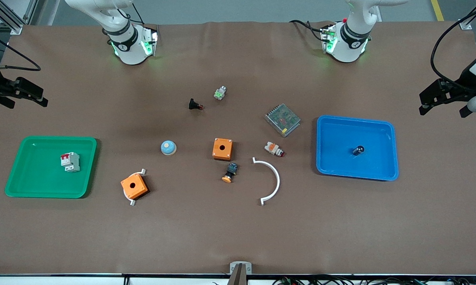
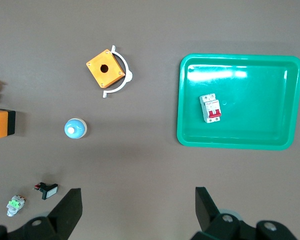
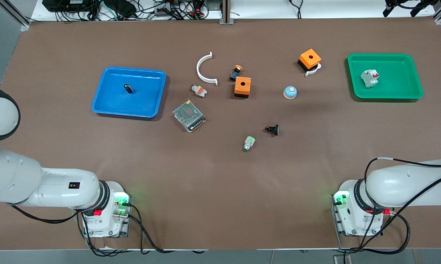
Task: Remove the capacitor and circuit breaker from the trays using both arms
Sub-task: 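Reach the right gripper to the breaker while the left gripper reaches the capacitor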
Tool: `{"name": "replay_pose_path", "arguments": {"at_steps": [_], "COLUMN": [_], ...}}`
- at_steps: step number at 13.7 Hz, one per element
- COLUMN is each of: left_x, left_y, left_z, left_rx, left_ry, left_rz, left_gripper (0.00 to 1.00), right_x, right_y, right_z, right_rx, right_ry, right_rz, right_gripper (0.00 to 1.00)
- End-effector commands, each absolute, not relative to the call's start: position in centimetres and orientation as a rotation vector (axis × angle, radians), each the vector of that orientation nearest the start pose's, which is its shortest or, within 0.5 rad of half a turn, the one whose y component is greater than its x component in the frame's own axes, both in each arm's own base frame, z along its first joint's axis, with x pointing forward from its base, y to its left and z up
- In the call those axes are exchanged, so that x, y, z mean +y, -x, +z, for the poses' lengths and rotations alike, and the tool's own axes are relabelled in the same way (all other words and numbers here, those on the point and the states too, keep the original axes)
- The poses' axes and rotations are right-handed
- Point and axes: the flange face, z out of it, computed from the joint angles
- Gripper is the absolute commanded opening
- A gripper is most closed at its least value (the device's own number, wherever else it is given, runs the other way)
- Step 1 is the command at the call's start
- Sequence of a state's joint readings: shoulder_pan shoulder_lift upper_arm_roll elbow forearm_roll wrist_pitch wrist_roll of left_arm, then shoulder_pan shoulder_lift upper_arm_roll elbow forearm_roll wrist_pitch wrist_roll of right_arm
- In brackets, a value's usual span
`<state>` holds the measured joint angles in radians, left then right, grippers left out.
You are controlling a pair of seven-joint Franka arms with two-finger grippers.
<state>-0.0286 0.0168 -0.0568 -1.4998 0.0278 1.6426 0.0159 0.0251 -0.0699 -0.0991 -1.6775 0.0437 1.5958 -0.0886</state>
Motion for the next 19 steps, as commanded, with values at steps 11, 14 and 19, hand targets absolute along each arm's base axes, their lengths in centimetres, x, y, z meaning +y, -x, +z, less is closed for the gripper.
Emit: {"name": "replay_pose_path", "arguments": {"at_steps": [11, 14, 19], "left_x": [-3.6, -3.5, -4.0], "left_y": [-59.9, -59.8, -57.8], "left_z": [52.0, 44.3, 32.7], "left_rx": [0.158, 0.196, 0.238], "left_ry": [3.125, 3.114, 3.115], "left_rz": [0.216, 0.198, 0.191], "left_gripper": [1.00, 1.00, 1.00], "right_x": [-4.5, -6.5, -11.1], "right_y": [-56.0, -57.1, -59.8], "right_z": [55.2, 48.5, 39.8], "right_rx": [-0.005, 0.006, -0.178], "right_ry": [3.177, 3.196, 3.230], "right_rz": [0.060, 0.023, 0.072], "right_gripper": [1.00, 1.00, 1.00]}}
